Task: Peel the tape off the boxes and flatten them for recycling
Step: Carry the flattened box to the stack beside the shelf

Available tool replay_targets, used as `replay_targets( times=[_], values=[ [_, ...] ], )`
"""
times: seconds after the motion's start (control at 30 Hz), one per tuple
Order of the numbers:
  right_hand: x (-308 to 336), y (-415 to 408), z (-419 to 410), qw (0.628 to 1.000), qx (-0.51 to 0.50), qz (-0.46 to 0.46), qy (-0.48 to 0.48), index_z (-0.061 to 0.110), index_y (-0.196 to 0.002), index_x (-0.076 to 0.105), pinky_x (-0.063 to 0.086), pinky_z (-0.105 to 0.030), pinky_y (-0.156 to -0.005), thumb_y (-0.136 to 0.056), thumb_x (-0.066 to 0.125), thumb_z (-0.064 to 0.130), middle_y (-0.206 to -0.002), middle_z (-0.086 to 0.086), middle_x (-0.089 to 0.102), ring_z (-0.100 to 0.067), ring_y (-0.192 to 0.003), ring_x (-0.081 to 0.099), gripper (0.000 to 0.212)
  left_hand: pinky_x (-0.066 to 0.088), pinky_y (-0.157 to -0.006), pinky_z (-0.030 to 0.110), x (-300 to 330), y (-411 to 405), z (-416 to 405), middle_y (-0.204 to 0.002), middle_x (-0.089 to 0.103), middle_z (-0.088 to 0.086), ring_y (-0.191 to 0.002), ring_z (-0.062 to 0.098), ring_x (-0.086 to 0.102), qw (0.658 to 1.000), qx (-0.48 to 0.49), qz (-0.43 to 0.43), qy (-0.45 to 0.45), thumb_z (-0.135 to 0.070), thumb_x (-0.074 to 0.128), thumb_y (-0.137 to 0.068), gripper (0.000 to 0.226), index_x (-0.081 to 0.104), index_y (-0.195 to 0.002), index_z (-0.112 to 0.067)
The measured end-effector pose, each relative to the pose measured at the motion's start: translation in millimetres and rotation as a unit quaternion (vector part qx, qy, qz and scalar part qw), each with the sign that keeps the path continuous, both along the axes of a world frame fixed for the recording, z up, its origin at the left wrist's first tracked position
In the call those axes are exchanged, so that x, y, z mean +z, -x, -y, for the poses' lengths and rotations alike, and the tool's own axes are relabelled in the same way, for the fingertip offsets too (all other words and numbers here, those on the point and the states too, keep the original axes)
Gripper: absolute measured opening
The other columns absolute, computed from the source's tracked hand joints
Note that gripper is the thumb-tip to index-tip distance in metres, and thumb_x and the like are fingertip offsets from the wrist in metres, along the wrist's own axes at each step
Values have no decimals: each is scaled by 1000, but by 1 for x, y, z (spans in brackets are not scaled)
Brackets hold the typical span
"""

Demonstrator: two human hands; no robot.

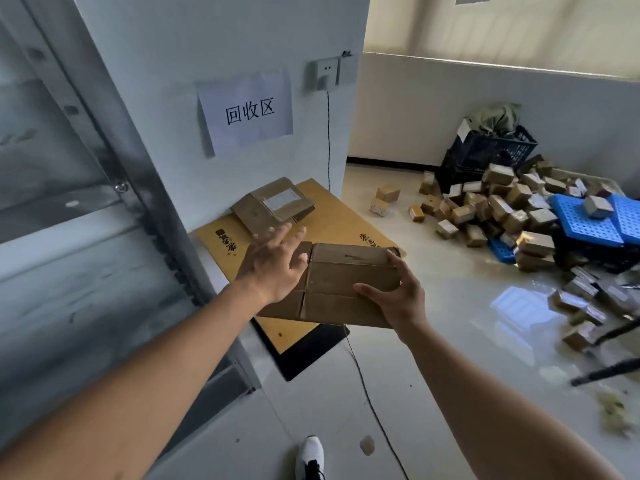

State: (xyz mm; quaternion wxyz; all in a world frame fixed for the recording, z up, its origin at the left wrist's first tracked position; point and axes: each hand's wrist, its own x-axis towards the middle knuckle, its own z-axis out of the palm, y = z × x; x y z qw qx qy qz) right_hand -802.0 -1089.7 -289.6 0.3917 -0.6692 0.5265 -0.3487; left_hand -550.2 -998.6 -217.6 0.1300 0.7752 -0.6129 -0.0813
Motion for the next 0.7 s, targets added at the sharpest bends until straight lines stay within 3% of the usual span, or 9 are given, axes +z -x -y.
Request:
replay_targets(
  times=[0.13, 0.27, 0.4, 0.5, 0.7],
  values=[
    [-8, -36, 66, 1000, 19, -5, -21, 53, -142, 47, 56, -40, -99, -56, 96, 55, -128, 15, 53, -14, -117, 53, 99, 22, -126, 48, -15, -43, 57, -170, 25, 3, -156, 30, 21, 999, 21, -10, -29, -46, 42, -107, 60, 28, -162, -31],
    [-16, -72, 127, 998, 42, 1, -42, 57, -138, 46, 52, -35, -98, -55, 96, 57, -118, 34, 47, -12, -117, 50, 97, 21, -127, 45, -20, -77, 108, -169, 24, 4, -156, 28, 19, 998, 46, -19, -40, -45, 42, -107, 59, 29, -162, -28],
    [-28, -108, 178, 996, 68, 1, -56, 69, -129, 45, 45, -15, -84, -50, 93, 68, -115, 45, 45, 9, -108, 52, 93, 21, -125, 43, -31, -104, 150, -168, 26, 3, -155, 27, 22, 995, 87, -27, -45, -44, 42, -107, 57, 32, -161, -26],
    [-38, -137, 219, 992, 96, -13, -76, 78, -120, 41, 40, -8, -73, -45, 91, 73, -114, 46, 44, 16, -100, 48, 91, 22, -126, 47, -46, -125, 177, -170, 22, 2, -157, 27, 20, 990, 124, -39, -56, -45, 41, -107, 57, 31, -161, -29],
    [-70, -195, 309, 975, 183, -22, -124, 68, -129, 46, 45, -9, -70, -44, 95, 68, -116, 41, 48, 11, -101, 52, 97, 25, -126, 48, -86, -161, 226, -170, 21, 1, -156, 27, 21, 970, 219, -57, -86, -46, 41, -107, 58, 30, -161, -29]
  ],
)
